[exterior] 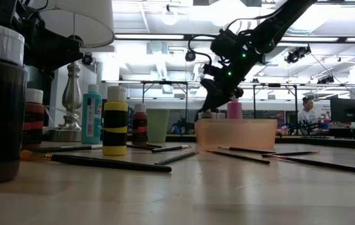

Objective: Pick & Place Paint Supplies
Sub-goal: Put the gray paint bottle into the orange bin

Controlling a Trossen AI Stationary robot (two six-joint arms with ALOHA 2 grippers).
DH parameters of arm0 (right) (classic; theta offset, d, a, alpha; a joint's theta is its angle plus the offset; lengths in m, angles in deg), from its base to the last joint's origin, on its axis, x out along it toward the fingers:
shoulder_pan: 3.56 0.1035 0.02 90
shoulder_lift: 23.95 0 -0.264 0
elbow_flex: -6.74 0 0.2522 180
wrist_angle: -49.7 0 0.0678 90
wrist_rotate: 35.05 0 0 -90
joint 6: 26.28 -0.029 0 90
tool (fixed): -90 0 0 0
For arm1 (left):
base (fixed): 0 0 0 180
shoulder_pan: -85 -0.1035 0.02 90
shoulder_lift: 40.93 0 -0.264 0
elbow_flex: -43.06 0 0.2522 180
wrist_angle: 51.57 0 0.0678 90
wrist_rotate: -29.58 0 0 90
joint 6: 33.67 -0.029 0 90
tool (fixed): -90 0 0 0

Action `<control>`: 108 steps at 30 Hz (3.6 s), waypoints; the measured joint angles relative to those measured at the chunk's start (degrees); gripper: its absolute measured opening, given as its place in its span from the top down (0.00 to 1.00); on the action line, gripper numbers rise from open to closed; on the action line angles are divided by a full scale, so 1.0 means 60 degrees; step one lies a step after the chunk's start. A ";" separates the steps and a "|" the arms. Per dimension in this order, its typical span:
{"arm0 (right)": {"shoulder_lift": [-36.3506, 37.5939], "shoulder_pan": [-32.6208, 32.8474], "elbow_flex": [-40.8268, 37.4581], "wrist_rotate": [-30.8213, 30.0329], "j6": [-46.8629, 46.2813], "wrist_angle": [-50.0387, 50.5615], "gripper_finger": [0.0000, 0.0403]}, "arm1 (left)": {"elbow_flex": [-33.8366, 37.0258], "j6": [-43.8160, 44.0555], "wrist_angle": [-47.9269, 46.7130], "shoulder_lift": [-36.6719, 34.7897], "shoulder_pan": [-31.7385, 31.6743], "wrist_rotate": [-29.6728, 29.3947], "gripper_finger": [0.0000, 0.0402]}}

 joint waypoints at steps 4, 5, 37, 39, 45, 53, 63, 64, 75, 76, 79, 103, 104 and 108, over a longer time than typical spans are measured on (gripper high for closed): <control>0.0000 -0.0187 0.0000 0.0136 0.0130 0.0002 0.69 | 0.0000 0.0000 0.0000 -0.0001 -0.0001 0.0000 0.58; 0.0000 -0.0239 0.0000 0.0285 0.0224 0.0005 0.69 | 0.0000 0.0000 -0.0002 -0.0001 -0.0001 0.0000 0.58; 0.0011 -0.0899 0.0423 0.1931 0.0183 0.0450 0.69 | 0.0000 0.0000 0.0000 0.0000 0.0001 0.0000 0.58; 0.0011 -0.0889 0.0423 0.1922 0.0139 0.0520 0.69 | 0.0000 0.0000 -0.0002 0.0001 0.0000 0.0000 0.58; 0.0011 -0.0674 0.0423 0.1442 -0.0491 0.0526 0.69 | 0.0000 0.0000 -0.0001 0.0000 0.0002 0.0000 0.58; 0.0011 -0.0615 0.0423 0.1174 -0.1004 0.0361 0.69 | 0.0000 0.0000 0.0001 0.0002 -0.0001 0.0000 0.58; 0.0011 -0.0009 0.0423 0.1474 -0.1853 0.0148 0.69 | 0.0000 0.0000 -0.0001 0.0002 0.0002 0.0000 0.58; 0.0011 0.0053 0.0423 0.1387 -0.2276 0.0223 0.69 | 0.0000 0.0000 0.0000 0.0000 0.0002 0.0000 0.58; 0.0011 0.0249 0.0423 -0.0744 -0.4347 0.0478 0.70 | 0.0002 0.0000 0.0000 0.0000 0.0001 0.0000 0.58; 0.0011 0.0249 0.0420 -0.0956 -0.4347 0.0436 0.70 | 0.0000 0.0000 -0.0001 -0.0001 0.0000 0.0000 0.58; 0.0011 0.0249 0.0419 -0.1480 -0.4347 0.0219 0.70 | 0.0000 0.0000 0.0001 0.0002 -0.0001 0.0000 0.58; -0.0922 0.0372 0.0408 -0.2597 -0.4271 -0.0982 0.69 | 0.0000 0.0000 0.0001 0.0000 -0.0001 0.0000 0.58; -0.0922 0.0372 0.0408 -0.2597 -0.4271 -0.0979 0.69 | 0.0000 0.0000 0.0001 -0.0001 0.0000 0.0000 0.58; -0.0923 0.0372 0.0408 -0.2597 -0.4254 -0.1002 0.69 | 0.0000 0.0000 0.0001 0.0001 0.0000 0.0000 0.58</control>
